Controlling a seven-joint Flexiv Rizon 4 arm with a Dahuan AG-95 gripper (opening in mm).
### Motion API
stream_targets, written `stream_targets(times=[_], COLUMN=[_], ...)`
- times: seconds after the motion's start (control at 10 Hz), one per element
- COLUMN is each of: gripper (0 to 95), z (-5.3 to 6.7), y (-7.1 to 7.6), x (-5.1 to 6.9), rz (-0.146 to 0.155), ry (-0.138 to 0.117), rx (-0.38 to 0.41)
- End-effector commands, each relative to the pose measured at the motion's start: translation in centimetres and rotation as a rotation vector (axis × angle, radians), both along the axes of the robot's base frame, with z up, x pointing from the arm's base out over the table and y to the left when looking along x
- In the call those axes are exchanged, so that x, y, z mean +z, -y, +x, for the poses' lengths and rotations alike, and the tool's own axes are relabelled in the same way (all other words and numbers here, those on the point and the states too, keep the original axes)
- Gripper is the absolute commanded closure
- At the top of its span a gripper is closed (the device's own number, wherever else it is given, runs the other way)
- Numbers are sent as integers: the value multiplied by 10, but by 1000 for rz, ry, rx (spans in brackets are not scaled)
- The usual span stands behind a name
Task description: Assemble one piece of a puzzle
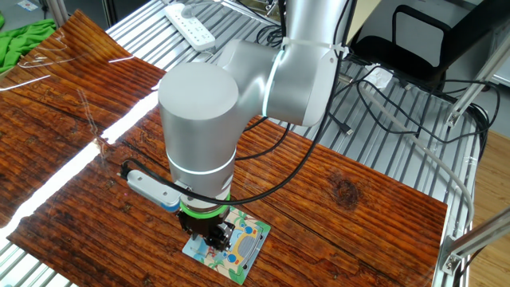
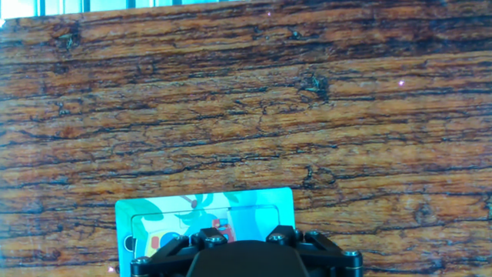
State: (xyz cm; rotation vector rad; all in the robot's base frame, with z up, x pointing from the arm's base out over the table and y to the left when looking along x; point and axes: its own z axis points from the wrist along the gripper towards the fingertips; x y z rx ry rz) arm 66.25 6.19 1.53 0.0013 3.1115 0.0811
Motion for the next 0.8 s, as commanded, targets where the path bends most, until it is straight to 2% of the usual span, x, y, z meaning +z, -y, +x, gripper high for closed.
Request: stream_targets(times=[0.1, 0.8], gripper=[950, 950], z=[1, 1], y=[0, 0], x=[-1, -4], rz=[3, 1], ry=[1, 13], rx=[0, 4])
